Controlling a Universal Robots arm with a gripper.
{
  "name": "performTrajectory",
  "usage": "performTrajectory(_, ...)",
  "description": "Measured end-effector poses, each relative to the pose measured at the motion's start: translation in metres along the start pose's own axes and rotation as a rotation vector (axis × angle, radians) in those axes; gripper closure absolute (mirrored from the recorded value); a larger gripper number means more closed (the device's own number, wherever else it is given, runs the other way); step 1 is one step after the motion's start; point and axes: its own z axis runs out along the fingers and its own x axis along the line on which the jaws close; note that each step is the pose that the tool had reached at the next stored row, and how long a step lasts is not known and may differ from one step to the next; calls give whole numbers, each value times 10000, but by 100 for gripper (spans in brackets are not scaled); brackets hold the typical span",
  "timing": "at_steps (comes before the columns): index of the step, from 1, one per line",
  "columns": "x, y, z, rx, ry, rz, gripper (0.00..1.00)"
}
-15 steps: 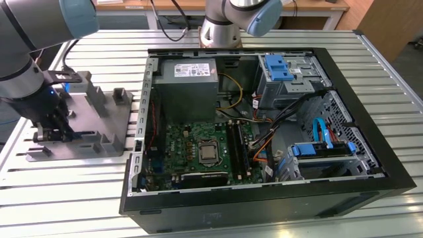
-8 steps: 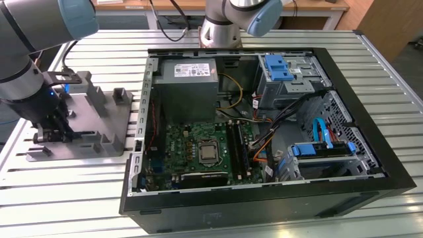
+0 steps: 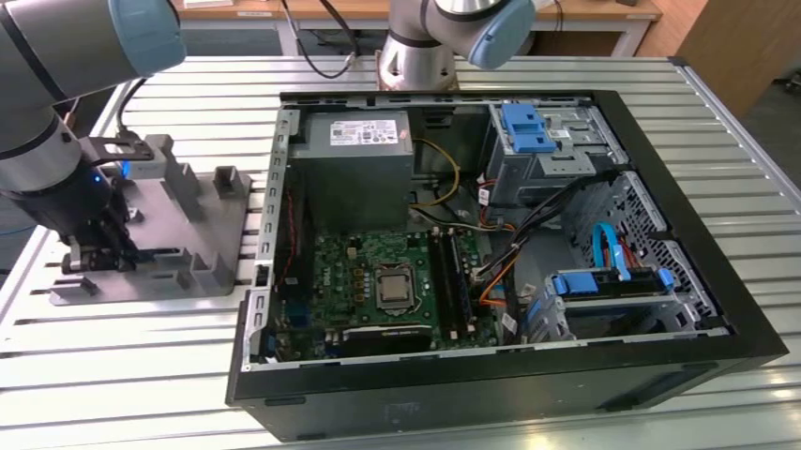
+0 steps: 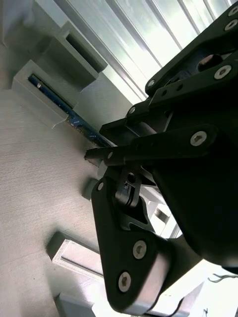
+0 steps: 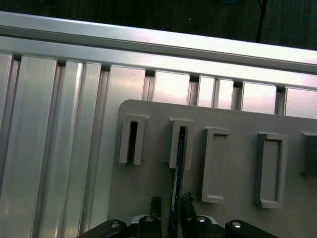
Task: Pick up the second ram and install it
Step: 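Pick up the second ram and move it above second insertion slot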
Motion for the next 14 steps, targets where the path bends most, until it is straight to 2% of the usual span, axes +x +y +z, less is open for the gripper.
performTrajectory(4, 0, 0, 4, 8, -68, -2, 71)
performTrajectory(14, -32, -4, 8, 9, -72, 0, 71)
